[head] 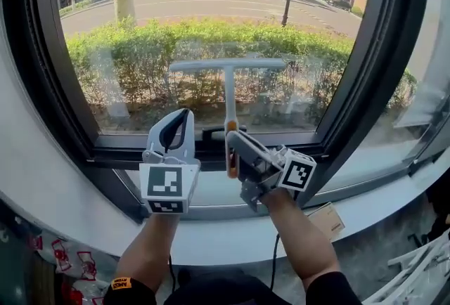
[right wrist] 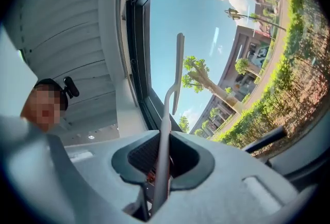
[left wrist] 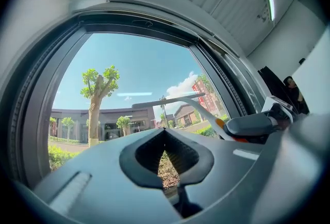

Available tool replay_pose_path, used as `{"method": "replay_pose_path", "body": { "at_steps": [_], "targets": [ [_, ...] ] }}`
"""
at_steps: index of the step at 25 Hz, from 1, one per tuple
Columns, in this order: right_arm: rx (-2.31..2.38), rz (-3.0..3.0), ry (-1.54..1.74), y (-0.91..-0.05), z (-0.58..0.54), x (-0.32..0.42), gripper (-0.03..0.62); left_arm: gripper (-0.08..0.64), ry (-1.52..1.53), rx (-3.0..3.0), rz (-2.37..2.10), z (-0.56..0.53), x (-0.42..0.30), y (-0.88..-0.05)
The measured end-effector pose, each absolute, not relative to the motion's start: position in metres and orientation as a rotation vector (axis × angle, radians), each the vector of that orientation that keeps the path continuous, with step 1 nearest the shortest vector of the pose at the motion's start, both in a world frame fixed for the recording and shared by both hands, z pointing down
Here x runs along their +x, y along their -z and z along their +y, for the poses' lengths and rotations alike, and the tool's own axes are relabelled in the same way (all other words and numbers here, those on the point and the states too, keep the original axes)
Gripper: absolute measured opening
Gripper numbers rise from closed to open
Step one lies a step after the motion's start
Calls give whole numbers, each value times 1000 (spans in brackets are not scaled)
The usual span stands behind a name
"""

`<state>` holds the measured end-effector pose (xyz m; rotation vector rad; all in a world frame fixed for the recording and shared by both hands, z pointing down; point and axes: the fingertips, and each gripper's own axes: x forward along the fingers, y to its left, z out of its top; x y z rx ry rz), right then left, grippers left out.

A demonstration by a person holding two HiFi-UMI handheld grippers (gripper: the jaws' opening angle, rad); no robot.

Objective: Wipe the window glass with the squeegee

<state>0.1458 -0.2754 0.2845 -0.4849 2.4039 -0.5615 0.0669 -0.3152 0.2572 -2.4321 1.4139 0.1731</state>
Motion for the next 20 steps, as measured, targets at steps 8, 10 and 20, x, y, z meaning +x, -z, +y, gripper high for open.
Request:
{"method": "replay_pose_path", "body": {
  "at_steps": [8, 10, 20],
  "targets": [
    [-447, 2407, 543, -263, -279, 193, 46, 12, -207, -2373, 1400, -302, 110, -231],
    [-438, 2411, 552, -264, -280, 196, 46, 12, -200, -2365, 1407, -300, 116, -230],
    [-422, 2408, 628, -292, -281, 211, 46, 12, -140, -2385, 1451, -301, 136, -261]
  ]
}}
